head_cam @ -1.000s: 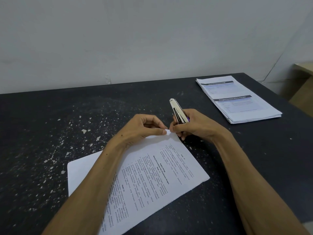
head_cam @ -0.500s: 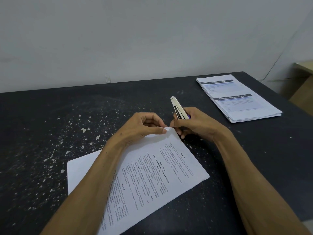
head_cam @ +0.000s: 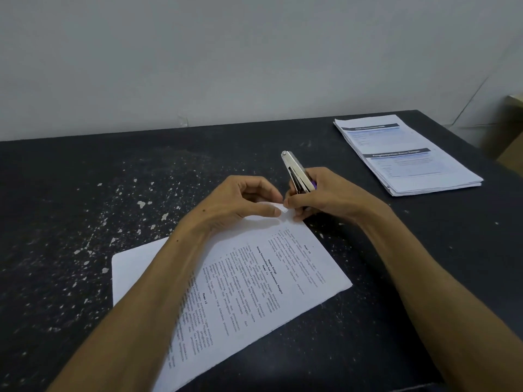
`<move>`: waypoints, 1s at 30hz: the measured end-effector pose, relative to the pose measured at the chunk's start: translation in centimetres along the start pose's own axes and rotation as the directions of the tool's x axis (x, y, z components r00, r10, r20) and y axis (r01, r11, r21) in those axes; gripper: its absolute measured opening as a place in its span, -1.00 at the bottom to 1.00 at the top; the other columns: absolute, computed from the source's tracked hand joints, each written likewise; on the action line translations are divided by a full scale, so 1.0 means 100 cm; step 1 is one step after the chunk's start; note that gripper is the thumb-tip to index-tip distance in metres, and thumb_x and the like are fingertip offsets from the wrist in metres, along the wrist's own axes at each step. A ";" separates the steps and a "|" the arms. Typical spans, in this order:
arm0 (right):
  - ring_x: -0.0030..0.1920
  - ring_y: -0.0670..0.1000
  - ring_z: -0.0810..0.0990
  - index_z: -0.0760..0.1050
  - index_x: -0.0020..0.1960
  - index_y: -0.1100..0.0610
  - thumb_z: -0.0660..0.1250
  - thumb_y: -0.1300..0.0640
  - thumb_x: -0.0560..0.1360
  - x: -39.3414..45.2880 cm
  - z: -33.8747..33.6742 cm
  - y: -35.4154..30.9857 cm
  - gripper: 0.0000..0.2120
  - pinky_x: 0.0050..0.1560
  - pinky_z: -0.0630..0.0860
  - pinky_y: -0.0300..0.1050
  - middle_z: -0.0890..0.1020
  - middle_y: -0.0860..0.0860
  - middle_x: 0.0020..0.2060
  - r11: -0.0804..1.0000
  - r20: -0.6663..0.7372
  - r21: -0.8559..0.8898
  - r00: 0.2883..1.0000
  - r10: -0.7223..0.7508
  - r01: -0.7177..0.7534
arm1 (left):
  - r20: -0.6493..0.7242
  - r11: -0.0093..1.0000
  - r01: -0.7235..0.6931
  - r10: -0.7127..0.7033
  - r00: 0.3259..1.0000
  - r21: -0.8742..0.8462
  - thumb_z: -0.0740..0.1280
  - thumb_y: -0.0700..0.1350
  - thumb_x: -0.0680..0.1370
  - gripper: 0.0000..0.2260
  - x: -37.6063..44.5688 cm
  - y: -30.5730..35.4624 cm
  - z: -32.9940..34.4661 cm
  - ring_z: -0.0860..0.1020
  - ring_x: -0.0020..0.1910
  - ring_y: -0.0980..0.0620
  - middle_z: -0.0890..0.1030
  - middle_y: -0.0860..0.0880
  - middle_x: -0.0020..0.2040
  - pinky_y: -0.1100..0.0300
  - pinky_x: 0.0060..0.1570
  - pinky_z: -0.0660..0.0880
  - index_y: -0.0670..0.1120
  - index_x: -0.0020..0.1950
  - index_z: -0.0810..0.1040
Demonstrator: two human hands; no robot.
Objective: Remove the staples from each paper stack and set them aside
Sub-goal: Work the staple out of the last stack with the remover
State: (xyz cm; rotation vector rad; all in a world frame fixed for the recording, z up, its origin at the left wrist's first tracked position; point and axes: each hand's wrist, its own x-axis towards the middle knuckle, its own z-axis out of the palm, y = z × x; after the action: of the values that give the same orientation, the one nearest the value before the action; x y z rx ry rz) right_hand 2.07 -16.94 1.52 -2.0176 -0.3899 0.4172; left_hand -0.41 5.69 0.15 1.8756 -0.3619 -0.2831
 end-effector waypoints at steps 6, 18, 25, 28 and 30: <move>-0.13 0.11 0.75 0.50 0.01 0.29 0.48 0.34 0.49 -0.009 0.006 0.009 -0.82 0.01 0.72 -0.02 0.73 0.16 -0.11 0.995 -0.061 -0.019 0.994 -0.095 0.094 | -0.011 0.998 -0.004 0.004 1.000 0.070 0.57 -0.18 0.46 -0.83 -0.002 0.002 0.004 0.69 0.09 -0.12 0.75 -0.10 0.00 -0.08 0.29 0.56 -0.14 0.03 0.74; -0.18 -0.05 0.71 0.58 0.05 0.28 0.52 0.30 0.47 -0.010 0.011 0.024 -0.80 -0.16 0.61 -0.28 0.72 -0.03 -0.18 0.989 -0.113 0.006 0.982 -0.149 0.151 | -0.095 0.994 -0.070 0.078 0.992 0.079 0.57 -0.26 0.46 -0.86 0.002 -0.013 0.009 0.70 0.09 -0.13 0.75 -0.12 0.01 -0.06 0.26 0.57 -0.24 -0.05 0.68; -0.11 0.08 0.73 0.55 0.04 0.27 0.51 0.33 0.47 -0.008 0.012 0.024 -0.81 -0.02 0.70 -0.08 0.73 0.05 -0.12 0.986 -0.115 0.022 0.980 -0.160 0.164 | -0.109 0.996 -0.073 0.079 0.991 0.060 0.56 -0.30 0.45 -0.86 0.002 -0.015 0.011 0.70 0.07 -0.11 0.75 -0.09 -0.02 -0.02 0.23 0.60 -0.28 -0.05 0.66; -0.08 0.11 0.73 0.53 0.03 0.25 0.51 0.34 0.47 -0.008 0.012 0.024 -0.79 0.01 0.71 0.00 0.74 0.07 -0.08 0.986 -0.109 0.013 0.981 -0.161 0.163 | -0.112 0.995 -0.077 0.084 0.990 0.063 0.56 -0.30 0.45 -0.87 0.002 -0.014 0.011 0.70 0.07 -0.12 0.75 -0.09 -0.02 -0.04 0.23 0.60 -0.26 -0.05 0.67; -0.08 0.12 0.73 0.53 0.02 0.23 0.51 0.35 0.46 -0.009 0.012 0.024 -0.79 0.01 0.71 0.02 0.73 0.07 -0.08 0.986 -0.109 0.008 0.981 -0.163 0.165 | -0.116 0.994 -0.089 0.095 0.989 0.061 0.56 -0.31 0.46 -0.87 0.002 -0.014 0.011 0.69 0.07 -0.17 0.75 -0.12 -0.02 -0.09 0.23 0.59 -0.27 -0.05 0.67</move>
State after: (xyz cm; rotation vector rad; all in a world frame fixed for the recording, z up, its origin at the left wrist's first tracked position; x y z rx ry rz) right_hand 0.97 -17.46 -1.00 -1.9646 -0.4803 0.2073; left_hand -0.49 5.12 -1.57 1.9148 -0.3774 -0.0993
